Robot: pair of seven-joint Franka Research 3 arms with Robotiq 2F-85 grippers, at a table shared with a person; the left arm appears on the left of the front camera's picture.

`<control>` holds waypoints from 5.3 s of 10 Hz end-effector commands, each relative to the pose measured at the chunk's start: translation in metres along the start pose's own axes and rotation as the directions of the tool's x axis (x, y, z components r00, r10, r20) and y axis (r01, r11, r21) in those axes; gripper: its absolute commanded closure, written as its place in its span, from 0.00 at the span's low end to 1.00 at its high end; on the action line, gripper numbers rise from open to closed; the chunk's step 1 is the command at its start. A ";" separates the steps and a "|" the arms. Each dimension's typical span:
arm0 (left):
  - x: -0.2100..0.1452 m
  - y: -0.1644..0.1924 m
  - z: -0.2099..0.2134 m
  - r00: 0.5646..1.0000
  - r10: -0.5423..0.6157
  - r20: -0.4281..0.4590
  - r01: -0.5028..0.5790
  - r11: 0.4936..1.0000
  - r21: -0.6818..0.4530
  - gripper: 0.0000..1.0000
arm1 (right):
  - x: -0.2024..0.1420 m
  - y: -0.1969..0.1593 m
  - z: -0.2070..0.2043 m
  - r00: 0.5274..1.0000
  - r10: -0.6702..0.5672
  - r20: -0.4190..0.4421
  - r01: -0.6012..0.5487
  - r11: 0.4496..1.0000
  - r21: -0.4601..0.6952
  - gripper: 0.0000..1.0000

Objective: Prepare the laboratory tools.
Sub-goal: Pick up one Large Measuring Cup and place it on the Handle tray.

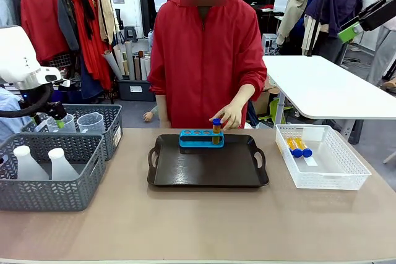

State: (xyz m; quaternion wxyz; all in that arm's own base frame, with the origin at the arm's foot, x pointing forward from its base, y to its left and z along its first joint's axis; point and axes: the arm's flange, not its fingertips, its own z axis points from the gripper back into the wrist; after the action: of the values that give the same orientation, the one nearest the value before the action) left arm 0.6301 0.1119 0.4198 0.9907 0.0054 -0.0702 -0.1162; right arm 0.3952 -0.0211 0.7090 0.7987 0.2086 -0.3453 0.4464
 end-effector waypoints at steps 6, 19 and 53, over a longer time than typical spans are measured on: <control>0.006 0.003 -0.026 1.000 -0.009 -0.010 0.009 0.999 -0.035 0.00 | 0.001 0.002 0.001 1.000 0.006 0.008 -0.006 1.000 0.006 0.00; 0.005 0.009 -0.012 1.000 -0.002 0.009 0.002 1.000 -0.013 1.00 | 0.001 0.002 0.001 1.000 0.006 0.008 -0.006 1.000 0.006 0.00; 0.015 -0.358 0.314 0.559 -0.828 0.044 0.825 0.561 0.073 1.00 | 0.001 0.002 0.001 1.000 0.006 0.008 -0.006 1.000 0.006 0.00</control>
State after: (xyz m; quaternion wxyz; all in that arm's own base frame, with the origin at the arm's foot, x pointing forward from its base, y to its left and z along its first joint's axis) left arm 0.5141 -0.2303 0.7146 0.8333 0.0621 -0.1011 -0.5399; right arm 0.3950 -0.0208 0.7091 0.7990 0.2079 -0.3449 0.4465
